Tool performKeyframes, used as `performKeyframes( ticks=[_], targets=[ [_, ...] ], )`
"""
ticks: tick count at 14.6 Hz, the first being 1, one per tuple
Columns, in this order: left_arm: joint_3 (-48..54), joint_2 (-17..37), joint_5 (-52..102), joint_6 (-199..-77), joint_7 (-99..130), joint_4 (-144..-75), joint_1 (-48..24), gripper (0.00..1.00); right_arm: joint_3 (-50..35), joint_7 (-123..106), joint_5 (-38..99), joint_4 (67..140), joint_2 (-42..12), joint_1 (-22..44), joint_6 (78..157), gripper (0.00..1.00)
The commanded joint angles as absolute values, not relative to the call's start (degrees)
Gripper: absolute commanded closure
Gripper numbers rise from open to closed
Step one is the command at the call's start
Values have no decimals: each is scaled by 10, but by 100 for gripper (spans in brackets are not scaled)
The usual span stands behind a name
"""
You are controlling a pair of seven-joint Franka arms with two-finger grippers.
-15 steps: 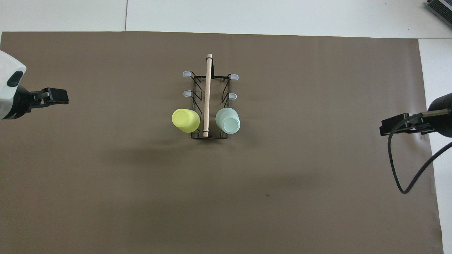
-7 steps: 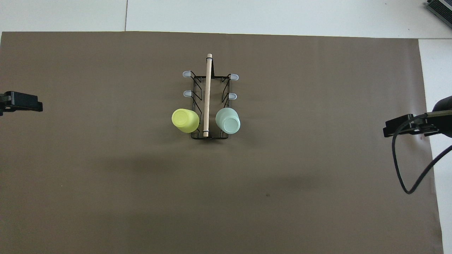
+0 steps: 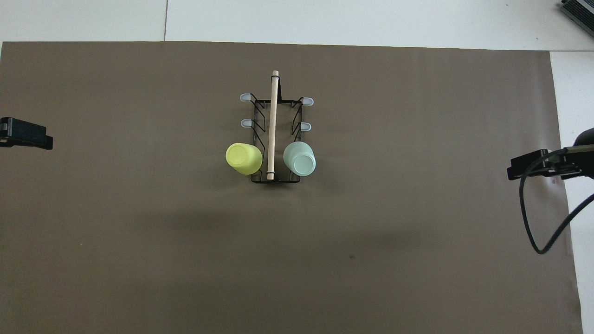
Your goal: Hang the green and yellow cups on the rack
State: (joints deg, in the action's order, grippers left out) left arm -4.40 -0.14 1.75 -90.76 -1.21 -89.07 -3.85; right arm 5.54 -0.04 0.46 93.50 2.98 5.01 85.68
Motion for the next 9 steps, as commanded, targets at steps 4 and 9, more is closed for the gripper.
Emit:
performKeyframes(
  ticks=[4, 9],
  targets=[
    [-49, 2, 24, -866, -27, -867, -45, 0, 59, 4, 14, 926, 25, 48, 851, 0],
    [-47, -13, 22, -867, -54, -889, -41, 0, 58, 3, -12, 926, 25, 53, 853, 0]
  ],
)
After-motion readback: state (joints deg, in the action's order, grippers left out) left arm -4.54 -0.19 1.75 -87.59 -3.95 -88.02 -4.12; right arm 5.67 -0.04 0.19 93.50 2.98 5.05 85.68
